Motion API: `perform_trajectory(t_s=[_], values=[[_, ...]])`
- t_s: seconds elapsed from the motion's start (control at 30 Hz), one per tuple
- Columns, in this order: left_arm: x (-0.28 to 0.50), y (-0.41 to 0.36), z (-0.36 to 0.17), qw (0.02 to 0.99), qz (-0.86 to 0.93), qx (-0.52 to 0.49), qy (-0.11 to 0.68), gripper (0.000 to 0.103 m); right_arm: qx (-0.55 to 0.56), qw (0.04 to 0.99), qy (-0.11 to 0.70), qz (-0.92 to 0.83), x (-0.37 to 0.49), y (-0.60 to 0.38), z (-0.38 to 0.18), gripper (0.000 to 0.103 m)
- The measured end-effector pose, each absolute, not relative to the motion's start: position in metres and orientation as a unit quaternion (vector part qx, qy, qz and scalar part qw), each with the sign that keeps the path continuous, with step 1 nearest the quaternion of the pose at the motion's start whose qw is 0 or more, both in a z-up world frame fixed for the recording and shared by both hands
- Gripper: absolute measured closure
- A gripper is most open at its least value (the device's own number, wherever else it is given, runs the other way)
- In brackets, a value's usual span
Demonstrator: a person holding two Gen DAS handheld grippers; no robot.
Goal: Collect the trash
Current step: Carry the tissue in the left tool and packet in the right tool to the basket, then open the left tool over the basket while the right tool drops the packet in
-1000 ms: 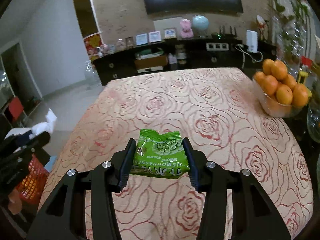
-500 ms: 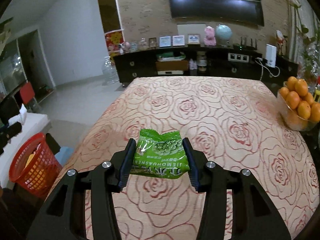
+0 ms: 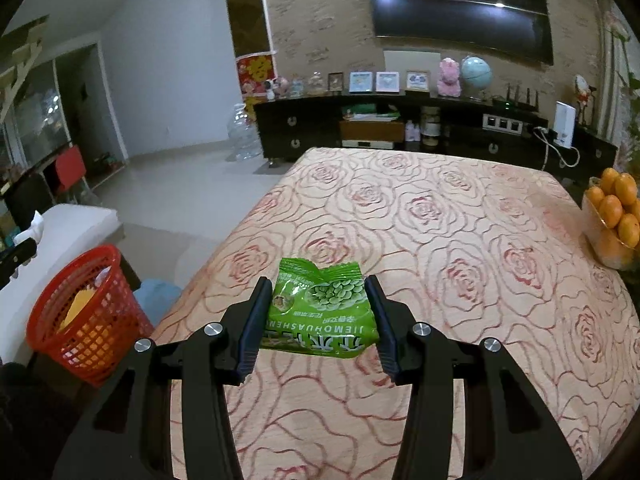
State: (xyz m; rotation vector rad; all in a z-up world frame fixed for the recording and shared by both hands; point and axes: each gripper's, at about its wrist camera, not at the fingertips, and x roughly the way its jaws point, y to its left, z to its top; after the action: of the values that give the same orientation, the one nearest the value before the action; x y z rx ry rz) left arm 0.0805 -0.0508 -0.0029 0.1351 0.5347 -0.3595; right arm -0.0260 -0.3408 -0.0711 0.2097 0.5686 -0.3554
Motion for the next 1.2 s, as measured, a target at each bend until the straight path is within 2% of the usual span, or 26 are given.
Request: perform_trajectory(t_s=[0.8, 1.2], values=[[0.107, 0.004, -0.022, 0.950, -0.133, 0.036, 0.282, 0.068, 0.072, 0.954, 0.289, -0.040, 0.050, -0.209, -0.041, 0.057], [0.111, 0.015, -0.024, 0.950, -0.124, 0.020, 0.286, 0.068, 0.065, 0.952, 0.299, -0.014, 0.070, -0.179, -0.041, 0.057]])
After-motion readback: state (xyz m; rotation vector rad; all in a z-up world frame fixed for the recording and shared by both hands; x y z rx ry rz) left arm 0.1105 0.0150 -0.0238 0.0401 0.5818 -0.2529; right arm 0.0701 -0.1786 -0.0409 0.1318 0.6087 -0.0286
